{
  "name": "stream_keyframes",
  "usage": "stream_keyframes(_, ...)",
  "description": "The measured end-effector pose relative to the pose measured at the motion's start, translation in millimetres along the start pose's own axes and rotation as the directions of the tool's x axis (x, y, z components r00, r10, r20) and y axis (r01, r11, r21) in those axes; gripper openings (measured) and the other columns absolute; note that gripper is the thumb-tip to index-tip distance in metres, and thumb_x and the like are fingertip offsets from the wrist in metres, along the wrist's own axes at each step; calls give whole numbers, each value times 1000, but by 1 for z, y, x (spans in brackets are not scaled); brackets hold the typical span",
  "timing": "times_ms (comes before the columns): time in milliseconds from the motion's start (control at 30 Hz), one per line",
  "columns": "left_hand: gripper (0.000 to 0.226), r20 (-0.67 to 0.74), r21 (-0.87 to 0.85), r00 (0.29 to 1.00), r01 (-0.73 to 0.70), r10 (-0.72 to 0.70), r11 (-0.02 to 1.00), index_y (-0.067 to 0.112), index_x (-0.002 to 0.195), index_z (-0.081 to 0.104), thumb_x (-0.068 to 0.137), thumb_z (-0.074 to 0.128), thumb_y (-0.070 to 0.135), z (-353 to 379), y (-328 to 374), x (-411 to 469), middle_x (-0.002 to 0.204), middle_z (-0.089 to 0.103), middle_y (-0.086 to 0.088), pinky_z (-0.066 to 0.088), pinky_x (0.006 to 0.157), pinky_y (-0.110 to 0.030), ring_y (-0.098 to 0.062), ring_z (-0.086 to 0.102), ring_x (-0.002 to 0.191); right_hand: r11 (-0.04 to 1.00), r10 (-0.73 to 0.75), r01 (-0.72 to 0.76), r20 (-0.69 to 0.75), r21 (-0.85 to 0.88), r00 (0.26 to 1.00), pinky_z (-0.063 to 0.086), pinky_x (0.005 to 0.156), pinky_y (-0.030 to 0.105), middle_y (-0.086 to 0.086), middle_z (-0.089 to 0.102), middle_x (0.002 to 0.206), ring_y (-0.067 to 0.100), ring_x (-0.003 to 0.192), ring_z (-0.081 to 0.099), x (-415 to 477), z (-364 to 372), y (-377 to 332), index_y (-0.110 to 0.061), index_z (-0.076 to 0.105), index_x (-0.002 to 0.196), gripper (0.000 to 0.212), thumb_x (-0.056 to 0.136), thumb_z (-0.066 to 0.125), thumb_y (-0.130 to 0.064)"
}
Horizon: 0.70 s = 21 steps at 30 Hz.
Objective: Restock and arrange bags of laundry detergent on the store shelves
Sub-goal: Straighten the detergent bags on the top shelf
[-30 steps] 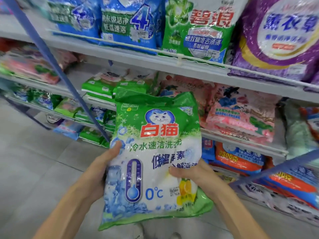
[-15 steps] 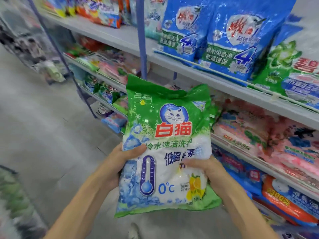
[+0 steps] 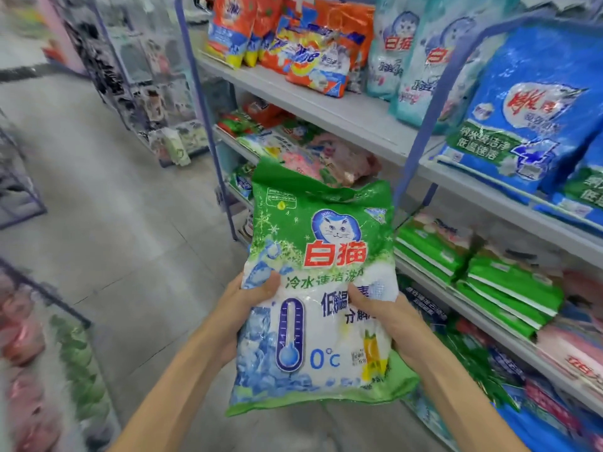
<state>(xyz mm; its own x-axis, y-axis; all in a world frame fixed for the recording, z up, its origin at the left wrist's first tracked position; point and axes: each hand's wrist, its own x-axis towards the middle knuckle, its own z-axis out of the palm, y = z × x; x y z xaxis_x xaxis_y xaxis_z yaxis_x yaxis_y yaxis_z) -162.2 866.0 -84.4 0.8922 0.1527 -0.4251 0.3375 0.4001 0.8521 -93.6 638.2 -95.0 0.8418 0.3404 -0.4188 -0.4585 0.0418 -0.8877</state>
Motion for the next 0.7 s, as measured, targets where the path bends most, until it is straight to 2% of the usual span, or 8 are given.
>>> stream_keyframes(67,34,-25,-20,1000,-3,3,1000,12,119,64,88,67,25,-19,13,17,105,77,-18,64,69,-46,-32,77,79,1000,-11,11,21,-2,1000,59,61,25,7,80,99,22,85,78,24,19,-6,-10,70,112,25,87,75,-11)
stream_keyframes(200,48,-52,-41,999,11,-13,999,14,121,64,78,71,33,-55,42,62,107,77,-18,64,73,-48,-32,77,81,999,-31,31,49,-6,998,61,66,29,10,79,104,27,92,77,80,54,-18,-10,69,117,40,78,76,-15)
stream_keyframes(333,58,-75,-45,996,50,-53,998,12,128,62,77,72,38,-92,74,122,109,76,-19,64,73,-47,-33,77,82,999,-35,35,68,10,997,61,65,30,9,79,102,26,89,78,149,84,-31,-13,70,112,28,84,73,-9)
stream_keyframes(433,57,-66,-48,993,93,-96,995,10,129,61,81,69,40,-116,108,166,108,76,-18,64,68,-43,-32,77,80,999,-37,35,81,26,996,61,63,28,7,80,98,22,85,78,201,108,-49,-13,69,111,30,81,74,-10)
stream_keyframes(467,55,-62,-48,993,98,-101,994,11,129,61,83,68,40,-124,119,179,108,76,-17,63,68,-42,-32,77,80,999,-37,34,88,35,995,62,65,29,7,80,99,22,86,78,216,118,-56,-12,69,112,35,78,74,-12)
stream_keyframes(600,58,-80,-31,992,94,-96,995,11,131,60,84,67,44,-158,159,228,110,76,-18,64,72,-45,-33,77,84,998,0,-4,73,58,997,59,91,44,11,78,110,29,99,76,274,155,-77,-10,66,125,55,73,75,-24)
stream_keyframes(700,58,-77,-16,992,96,-97,995,11,130,62,83,67,44,-180,183,260,111,76,-18,64,74,-46,-32,77,84,994,26,-31,57,102,998,57,90,42,10,78,110,26,98,76,311,179,-88,-11,68,123,52,76,73,-30)
